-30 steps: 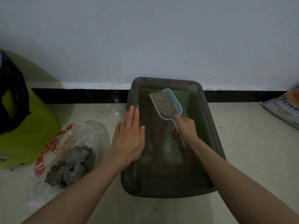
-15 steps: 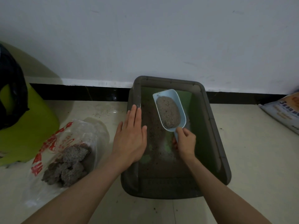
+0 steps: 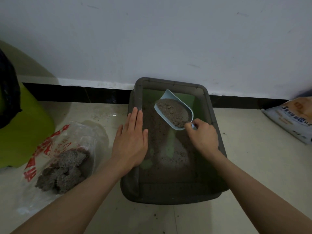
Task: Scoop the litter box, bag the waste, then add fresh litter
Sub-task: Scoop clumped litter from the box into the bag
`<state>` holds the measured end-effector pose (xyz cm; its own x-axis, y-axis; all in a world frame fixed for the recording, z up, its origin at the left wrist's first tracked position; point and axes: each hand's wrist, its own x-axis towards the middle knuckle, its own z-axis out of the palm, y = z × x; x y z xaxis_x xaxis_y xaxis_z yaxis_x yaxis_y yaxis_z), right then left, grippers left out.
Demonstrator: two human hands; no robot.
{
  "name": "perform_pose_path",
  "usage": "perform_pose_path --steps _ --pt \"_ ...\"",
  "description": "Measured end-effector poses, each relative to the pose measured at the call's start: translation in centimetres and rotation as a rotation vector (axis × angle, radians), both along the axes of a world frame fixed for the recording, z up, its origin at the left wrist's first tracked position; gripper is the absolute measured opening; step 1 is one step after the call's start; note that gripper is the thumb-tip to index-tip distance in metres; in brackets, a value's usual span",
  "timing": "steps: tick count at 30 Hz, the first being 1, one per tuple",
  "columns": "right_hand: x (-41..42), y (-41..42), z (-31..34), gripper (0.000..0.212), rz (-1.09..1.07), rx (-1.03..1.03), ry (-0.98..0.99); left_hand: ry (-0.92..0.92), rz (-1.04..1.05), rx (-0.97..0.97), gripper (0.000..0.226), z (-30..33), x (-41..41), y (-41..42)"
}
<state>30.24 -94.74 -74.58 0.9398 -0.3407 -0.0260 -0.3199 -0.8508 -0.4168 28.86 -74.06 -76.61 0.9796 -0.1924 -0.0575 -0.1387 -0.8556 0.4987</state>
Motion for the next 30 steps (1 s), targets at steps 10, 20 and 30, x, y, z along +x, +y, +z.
perform_pose_path --steps 10,20,30 --pt "0.5 -0.5 2.4 0.027 0.101 0.003 0.161 -0.002 0.000 -0.002 0.058 0.0 0.0 0.1" --pt "0.5 -0.4 2.4 0.027 0.134 -0.001 0.200 0.008 0.005 -0.003 0.058 0.0 0.0 0.1" --pt "2.3 0.0 1.1 0.031 0.055 0.073 0.214 0.003 0.001 0.000 0.058 0.0 0.1 0.1"
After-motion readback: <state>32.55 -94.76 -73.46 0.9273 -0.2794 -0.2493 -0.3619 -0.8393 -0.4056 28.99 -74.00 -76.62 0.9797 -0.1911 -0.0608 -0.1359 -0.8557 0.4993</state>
